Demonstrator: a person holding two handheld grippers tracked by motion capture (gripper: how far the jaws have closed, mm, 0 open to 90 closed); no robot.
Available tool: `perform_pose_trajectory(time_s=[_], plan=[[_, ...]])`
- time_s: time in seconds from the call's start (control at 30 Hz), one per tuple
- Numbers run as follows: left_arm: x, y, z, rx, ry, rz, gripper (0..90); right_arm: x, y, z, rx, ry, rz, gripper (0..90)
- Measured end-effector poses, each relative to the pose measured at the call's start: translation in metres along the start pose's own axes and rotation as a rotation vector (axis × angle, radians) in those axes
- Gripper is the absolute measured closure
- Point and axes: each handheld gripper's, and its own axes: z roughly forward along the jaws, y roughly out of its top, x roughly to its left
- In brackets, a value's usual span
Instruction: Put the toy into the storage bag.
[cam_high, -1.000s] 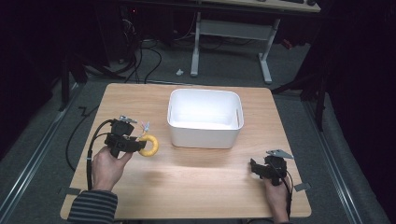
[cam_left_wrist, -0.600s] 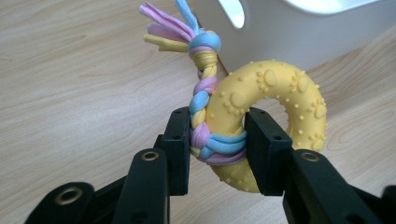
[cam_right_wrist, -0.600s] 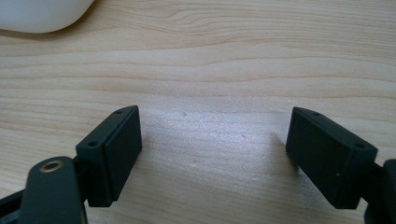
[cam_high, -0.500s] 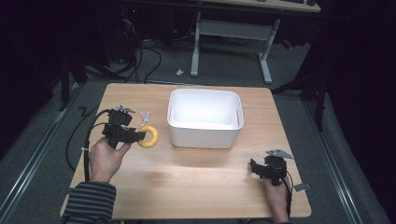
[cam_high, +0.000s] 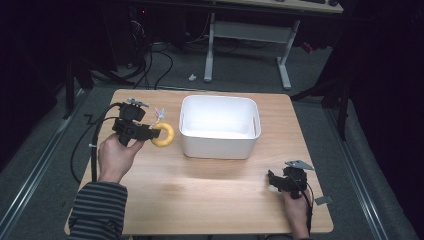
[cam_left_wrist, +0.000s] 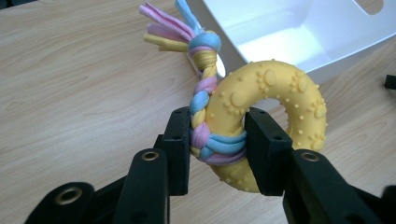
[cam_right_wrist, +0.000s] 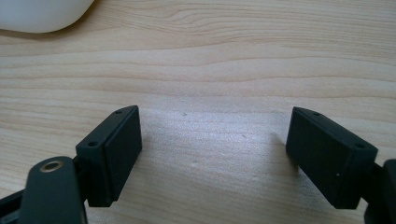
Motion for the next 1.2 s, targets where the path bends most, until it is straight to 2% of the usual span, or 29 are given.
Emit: perform_pose_trajectory(time_s=[0.63,1.2], plan=[[-0.021,0.044,0.007,-0.014,-0.031,0.059,63.1,0.0,0.0,0.0,0.0,0.001,-0.003,18.3],[-0.043,0.079,0.028,0.006,-0.053,0.113,63.1,0.0,0.0,0.0,0.0,0.002,-0.004,18.3]])
